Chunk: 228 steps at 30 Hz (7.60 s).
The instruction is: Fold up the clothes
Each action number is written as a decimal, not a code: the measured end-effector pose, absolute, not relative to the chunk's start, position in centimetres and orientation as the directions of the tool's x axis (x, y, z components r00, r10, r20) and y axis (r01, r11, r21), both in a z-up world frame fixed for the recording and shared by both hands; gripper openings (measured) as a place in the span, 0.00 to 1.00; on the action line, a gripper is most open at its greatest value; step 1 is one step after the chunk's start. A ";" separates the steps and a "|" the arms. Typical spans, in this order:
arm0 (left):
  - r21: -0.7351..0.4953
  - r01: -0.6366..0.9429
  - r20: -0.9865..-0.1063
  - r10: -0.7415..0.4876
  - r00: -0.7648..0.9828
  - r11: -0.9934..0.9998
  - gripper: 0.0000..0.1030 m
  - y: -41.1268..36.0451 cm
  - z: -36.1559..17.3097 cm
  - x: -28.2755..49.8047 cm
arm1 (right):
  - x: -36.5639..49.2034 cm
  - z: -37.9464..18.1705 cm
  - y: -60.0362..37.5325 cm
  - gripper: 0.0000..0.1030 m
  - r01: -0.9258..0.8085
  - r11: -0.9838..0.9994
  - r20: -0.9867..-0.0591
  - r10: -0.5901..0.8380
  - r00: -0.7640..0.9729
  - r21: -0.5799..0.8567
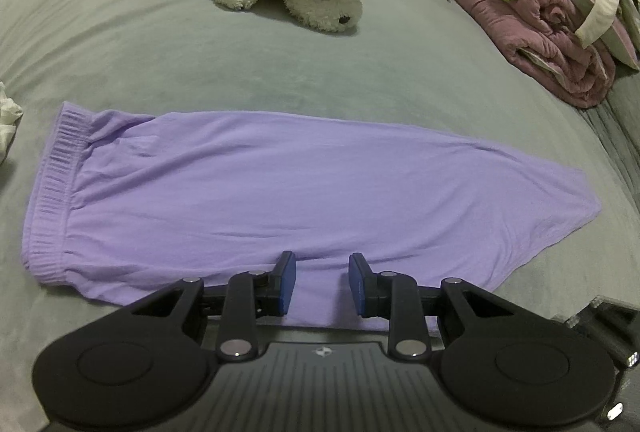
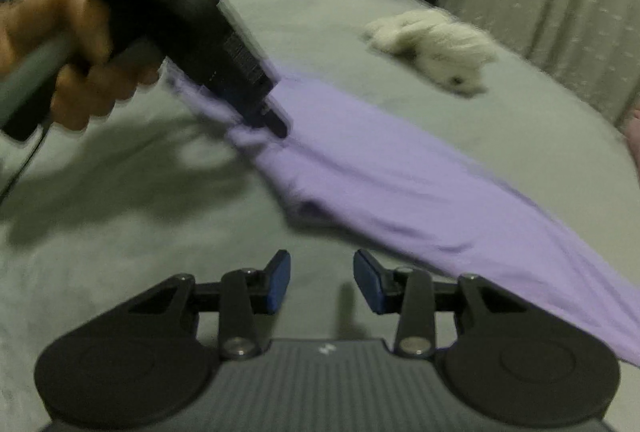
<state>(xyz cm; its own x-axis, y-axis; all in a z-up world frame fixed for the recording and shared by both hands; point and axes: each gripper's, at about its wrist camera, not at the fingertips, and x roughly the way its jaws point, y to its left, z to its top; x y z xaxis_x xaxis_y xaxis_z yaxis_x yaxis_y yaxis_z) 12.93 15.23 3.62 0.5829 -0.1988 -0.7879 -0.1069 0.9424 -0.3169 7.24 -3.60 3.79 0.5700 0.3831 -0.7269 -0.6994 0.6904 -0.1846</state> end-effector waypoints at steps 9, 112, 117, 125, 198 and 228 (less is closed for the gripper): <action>-0.326 -0.104 -0.789 -0.210 0.577 0.940 0.26 15.7 3.6 13.0 | 8.6 3.3 -0.2 0.36 -0.722 0.608 -0.685 0.371 0.627 -0.330; -0.187 0.217 -0.746 -0.282 0.604 0.958 0.06 8.5 4.4 11.2 | 14.0 2.9 -12.2 0.30 -0.491 0.871 -0.620 0.374 0.690 -0.021; -0.175 0.223 -0.749 -0.277 0.602 0.959 0.06 8.4 4.3 11.2 | 14.8 3.0 -11.9 0.37 -0.496 0.868 -0.621 0.382 0.685 -0.012; -0.161 0.235 -0.745 -0.274 0.609 0.959 0.06 8.2 4.4 11.1 | 15.9 2.6 -11.6 0.38 -0.475 0.878 -0.644 0.396 0.654 0.058; -0.125 0.263 -0.784 -0.258 0.565 0.957 0.07 7.7 3.7 10.9 | 21.1 2.1 -24.6 0.48 0.119 0.993 -0.725 -0.077 0.684 0.006; -0.112 0.267 -0.782 -0.251 0.570 0.957 0.07 7.6 3.7 10.8 | 19.4 1.8 -29.7 0.32 0.348 0.909 -0.711 -0.087 0.698 0.231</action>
